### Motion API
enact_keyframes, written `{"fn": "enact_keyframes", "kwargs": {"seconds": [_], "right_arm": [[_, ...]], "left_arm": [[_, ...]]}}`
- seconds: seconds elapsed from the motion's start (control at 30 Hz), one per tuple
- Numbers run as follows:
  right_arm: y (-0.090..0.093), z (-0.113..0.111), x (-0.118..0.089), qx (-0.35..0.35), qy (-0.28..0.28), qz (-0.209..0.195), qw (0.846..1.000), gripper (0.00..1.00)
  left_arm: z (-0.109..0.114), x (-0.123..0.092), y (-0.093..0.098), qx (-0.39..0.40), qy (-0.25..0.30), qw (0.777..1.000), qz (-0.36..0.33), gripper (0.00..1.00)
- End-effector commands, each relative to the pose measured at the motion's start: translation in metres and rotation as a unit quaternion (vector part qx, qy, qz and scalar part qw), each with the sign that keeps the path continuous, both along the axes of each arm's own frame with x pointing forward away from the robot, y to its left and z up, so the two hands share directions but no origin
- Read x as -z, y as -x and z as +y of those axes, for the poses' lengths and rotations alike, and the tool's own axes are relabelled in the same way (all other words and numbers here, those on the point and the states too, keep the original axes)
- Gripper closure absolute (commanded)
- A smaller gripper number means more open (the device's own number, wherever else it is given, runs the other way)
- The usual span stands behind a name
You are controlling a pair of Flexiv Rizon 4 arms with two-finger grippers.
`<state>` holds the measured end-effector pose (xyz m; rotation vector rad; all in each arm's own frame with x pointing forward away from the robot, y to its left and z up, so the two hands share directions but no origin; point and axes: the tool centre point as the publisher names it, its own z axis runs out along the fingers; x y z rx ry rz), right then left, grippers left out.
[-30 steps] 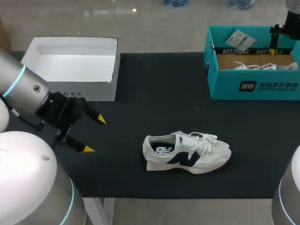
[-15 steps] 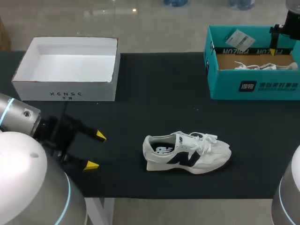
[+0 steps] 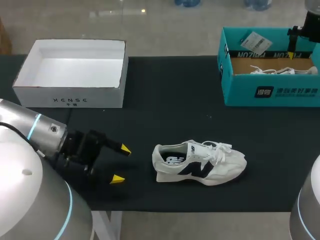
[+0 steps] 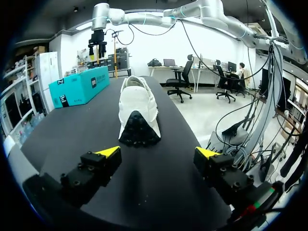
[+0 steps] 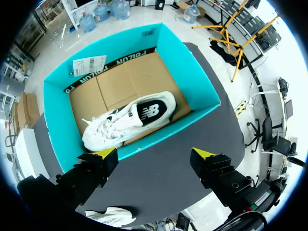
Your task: Take the shoe out of the shoebox, open the shoe tongue, remove and reinsert the insole, then place the shoe into the shoebox
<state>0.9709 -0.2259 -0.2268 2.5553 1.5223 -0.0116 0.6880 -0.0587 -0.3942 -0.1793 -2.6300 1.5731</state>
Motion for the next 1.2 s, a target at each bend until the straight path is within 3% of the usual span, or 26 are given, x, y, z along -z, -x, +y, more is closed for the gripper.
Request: {"fn": "enact_keyframes", "kwargs": {"seconds": [0.03,0.33,0.73,1.2], "right_arm": [[0.001,0.000,0.000,0.000,0.000,-0.001,1.000,0.00],[0.001,0.000,0.000,0.000,0.000,-0.001,1.000,0.00],[0.001,0.000,0.000,0.000,0.000,-0.001,1.000,0.00],[0.001,0.000,0.000,0.000,0.000,-0.001,1.000,0.00]], "left_arm": [[-0.026,0.014,-0.002,0.003,0.011,1.000,0.007,0.00],[-0.045,0.020,0.001,0.011,0.032,0.999,0.017,0.00],[-0.037,0.032,-0.019,0.006,0.079,0.995,0.063,0.00],[-0.054,0.025,-0.014,0.000,0.092,0.995,0.034,0.00]]}}
